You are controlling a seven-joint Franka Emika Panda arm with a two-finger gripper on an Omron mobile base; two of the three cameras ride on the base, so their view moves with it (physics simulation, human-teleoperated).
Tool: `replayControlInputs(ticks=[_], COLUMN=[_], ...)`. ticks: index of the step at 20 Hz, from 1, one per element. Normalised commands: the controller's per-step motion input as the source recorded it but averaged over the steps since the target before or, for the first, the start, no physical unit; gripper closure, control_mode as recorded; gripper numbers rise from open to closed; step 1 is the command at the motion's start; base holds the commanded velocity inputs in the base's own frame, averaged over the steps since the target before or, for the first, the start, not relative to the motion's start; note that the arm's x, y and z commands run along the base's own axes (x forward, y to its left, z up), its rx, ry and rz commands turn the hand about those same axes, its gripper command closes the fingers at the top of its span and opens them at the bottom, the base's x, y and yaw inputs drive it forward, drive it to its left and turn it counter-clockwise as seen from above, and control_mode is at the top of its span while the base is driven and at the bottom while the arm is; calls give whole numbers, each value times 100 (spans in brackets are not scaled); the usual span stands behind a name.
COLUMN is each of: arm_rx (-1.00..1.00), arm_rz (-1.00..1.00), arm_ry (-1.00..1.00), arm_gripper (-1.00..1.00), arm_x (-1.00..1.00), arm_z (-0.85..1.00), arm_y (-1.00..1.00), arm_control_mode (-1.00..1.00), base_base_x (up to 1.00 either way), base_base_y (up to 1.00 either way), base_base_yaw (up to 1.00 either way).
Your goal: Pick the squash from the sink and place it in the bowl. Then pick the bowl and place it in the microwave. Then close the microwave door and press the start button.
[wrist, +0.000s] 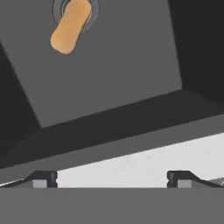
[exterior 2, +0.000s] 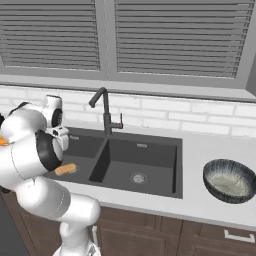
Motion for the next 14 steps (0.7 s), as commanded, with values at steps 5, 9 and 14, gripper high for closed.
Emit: replayControlInputs(ticks=[5,9,14], arm_rx=[-5,-8,-5], arm_rz=[-14,-20,-19], arm_ry=[-7,-23,-15], arm_gripper=[-100,-100,-100], arm_x=[-8,-18,-7], arm_z=[-27,-19,-15], arm_y=[0,0,0], arm_control_mode=[-100,-100,-100], base_base_x=[0,0,0], base_base_y=[0,0,0], base_base_yaw=[0,0,0])
